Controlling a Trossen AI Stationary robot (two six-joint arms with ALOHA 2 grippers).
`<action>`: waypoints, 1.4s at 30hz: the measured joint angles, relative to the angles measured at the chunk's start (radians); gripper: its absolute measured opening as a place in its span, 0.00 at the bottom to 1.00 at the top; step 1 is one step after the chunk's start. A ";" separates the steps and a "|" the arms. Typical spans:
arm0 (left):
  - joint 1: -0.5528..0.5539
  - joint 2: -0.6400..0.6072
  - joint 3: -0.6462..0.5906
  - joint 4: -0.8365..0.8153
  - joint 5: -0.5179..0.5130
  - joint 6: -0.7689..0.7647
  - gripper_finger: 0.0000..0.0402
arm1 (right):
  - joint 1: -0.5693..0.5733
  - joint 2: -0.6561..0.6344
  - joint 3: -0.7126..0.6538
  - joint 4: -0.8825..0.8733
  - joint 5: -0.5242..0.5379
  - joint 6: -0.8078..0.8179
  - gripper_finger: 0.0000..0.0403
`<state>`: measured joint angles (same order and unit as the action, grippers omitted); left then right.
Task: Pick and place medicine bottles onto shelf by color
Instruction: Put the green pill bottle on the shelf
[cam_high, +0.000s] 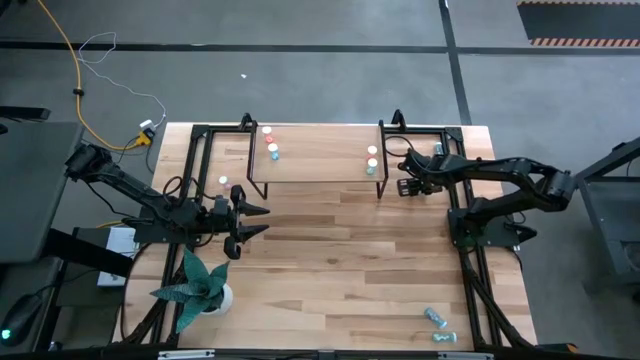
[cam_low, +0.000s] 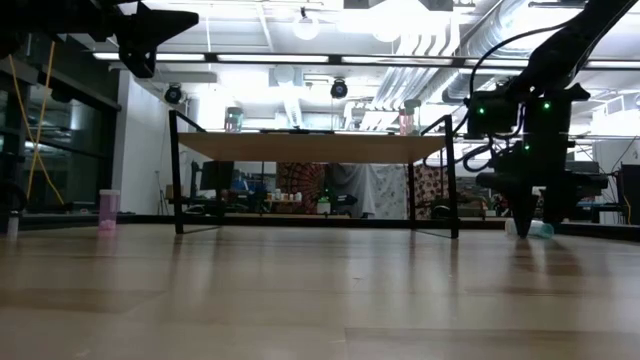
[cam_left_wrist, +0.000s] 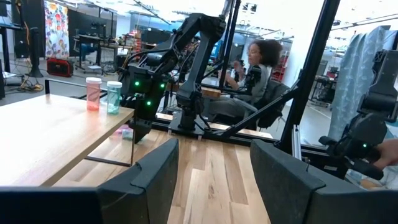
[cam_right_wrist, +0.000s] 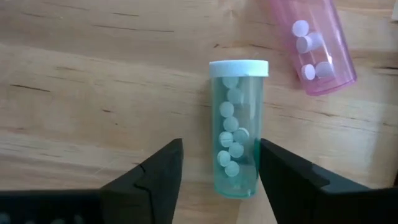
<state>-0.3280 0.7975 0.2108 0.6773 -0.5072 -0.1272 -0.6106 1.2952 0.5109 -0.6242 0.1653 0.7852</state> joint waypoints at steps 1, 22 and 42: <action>0.000 0.000 0.000 0.000 0.000 0.000 0.47 | 0.000 0.015 0.002 0.000 0.000 0.000 0.49; 0.000 0.000 0.000 0.000 0.000 0.000 0.47 | -0.001 -0.039 -0.007 -0.034 0.035 -0.005 0.29; 0.000 0.000 0.000 0.000 -0.001 0.000 0.47 | 0.159 -0.310 -0.004 -0.121 0.046 0.023 0.20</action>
<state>-0.3283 0.7975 0.2108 0.6774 -0.5079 -0.1272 -0.4515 0.9853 0.5072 -0.7449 0.2109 0.8082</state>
